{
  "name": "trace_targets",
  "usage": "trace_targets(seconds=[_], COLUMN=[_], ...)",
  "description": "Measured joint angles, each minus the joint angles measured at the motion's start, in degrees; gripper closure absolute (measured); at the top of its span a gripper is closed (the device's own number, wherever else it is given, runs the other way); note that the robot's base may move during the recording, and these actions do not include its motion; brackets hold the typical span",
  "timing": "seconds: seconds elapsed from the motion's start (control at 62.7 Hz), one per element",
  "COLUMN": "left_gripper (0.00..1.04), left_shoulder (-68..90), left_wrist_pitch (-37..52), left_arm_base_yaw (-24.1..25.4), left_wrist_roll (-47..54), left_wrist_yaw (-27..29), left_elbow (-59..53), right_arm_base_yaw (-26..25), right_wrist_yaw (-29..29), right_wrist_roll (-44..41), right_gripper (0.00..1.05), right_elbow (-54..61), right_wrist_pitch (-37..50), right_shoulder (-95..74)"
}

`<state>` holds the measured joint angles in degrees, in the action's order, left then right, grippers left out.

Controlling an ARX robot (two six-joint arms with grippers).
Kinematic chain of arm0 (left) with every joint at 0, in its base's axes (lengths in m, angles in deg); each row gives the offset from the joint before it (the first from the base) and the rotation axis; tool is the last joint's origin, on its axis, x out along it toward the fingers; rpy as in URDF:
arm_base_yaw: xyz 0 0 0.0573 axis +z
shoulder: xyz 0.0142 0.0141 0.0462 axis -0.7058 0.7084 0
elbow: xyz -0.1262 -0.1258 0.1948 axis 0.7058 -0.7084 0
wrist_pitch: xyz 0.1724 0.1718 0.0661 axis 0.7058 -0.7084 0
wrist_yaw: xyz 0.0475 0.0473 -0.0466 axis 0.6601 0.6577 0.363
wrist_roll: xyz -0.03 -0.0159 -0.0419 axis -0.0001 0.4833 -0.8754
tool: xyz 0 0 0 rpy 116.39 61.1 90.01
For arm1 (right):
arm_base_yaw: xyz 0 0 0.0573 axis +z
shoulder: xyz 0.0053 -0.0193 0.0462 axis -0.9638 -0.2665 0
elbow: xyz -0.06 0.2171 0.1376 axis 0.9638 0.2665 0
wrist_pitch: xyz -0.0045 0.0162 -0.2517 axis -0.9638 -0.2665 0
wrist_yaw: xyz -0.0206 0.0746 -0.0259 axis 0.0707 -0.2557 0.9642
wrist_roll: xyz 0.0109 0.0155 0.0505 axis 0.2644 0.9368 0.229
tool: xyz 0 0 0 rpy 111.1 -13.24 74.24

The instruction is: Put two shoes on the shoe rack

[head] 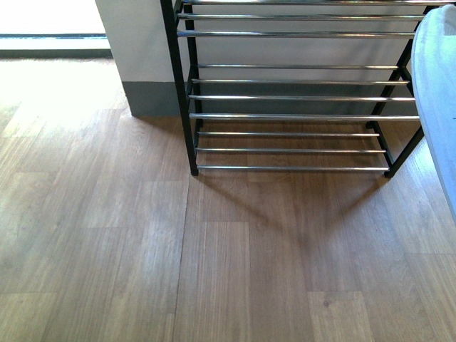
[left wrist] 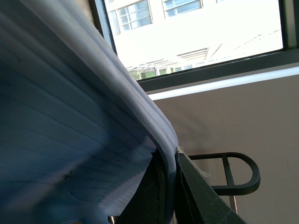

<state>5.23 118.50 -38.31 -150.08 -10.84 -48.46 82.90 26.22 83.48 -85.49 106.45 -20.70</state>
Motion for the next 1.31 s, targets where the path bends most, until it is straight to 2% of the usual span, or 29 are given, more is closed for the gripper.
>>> trace_targets(seconds=[1.307], left_gripper=[1.03], left_shoulder=[-0.3], left_wrist_pitch=[-0.1], left_arm_base_yaw=[0.1], left_wrist_roll=[0.1], left_wrist_yaw=[-0.1], left_elbow=[0.0], right_arm_base_yaw=[0.1], right_wrist_yaw=[0.0], right_wrist_roll=[0.0], right_gripper=[1.03], right_elbow=[0.1], right_wrist_pitch=[0.0], right_shoulder=[0.0])
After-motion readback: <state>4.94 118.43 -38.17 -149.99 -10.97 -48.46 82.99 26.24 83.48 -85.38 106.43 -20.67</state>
